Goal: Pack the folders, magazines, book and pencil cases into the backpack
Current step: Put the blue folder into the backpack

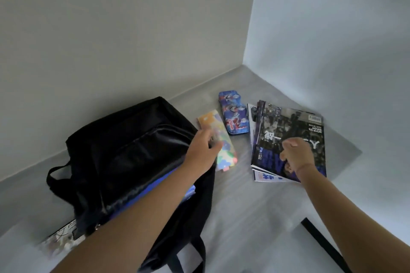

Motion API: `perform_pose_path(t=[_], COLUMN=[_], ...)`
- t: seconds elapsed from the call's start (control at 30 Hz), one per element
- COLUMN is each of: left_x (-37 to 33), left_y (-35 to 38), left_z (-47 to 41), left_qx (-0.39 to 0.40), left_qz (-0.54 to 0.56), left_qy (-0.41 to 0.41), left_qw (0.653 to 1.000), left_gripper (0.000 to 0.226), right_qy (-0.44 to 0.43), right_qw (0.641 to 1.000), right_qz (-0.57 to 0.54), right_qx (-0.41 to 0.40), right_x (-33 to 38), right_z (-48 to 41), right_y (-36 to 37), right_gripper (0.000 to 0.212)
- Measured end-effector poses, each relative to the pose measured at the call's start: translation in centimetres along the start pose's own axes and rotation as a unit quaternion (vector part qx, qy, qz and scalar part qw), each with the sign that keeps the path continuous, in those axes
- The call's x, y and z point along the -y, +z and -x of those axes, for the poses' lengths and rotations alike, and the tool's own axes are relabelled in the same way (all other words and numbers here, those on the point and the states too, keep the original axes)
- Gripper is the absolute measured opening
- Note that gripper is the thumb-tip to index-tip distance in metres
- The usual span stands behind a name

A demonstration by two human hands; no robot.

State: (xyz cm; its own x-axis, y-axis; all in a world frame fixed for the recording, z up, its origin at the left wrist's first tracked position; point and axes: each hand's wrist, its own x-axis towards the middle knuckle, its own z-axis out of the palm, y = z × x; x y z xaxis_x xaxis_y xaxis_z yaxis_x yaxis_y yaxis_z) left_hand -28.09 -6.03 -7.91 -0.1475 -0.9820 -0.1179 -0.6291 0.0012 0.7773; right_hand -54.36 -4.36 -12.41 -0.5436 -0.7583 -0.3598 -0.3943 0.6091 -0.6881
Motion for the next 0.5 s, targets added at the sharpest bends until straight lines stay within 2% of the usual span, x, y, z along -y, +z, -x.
perform_pose_path(t=[0.13, 0.33, 0.43, 0.5], left_x=[-4.2, -5.8, -5.6, -5.4], left_y=[6.1, 10.9, 11.7, 11.4], left_z=[-4.5, -7.7, -8.5, -8.5], left_qx=[0.072, 0.114, 0.11, 0.09], left_qz=[0.065, 0.046, 0.026, 0.045], left_qy=[-0.089, -0.157, -0.165, -0.167], left_qw=[0.991, 0.98, 0.98, 0.981], left_gripper=[0.042, 0.049, 0.048, 0.044], right_qy=[0.007, 0.039, -0.005, -0.047], right_qw=[0.999, 0.998, 0.998, 0.998], right_qz=[0.02, 0.036, 0.046, 0.022], right_qx=[-0.046, -0.035, -0.049, -0.024], right_x=[0.1, -1.7, -0.9, 0.7], right_z=[-2.9, -7.1, -7.1, -6.3], right_y=[-2.7, -4.8, -4.2, -3.0], right_gripper=[0.036, 0.044, 0.039, 0.033])
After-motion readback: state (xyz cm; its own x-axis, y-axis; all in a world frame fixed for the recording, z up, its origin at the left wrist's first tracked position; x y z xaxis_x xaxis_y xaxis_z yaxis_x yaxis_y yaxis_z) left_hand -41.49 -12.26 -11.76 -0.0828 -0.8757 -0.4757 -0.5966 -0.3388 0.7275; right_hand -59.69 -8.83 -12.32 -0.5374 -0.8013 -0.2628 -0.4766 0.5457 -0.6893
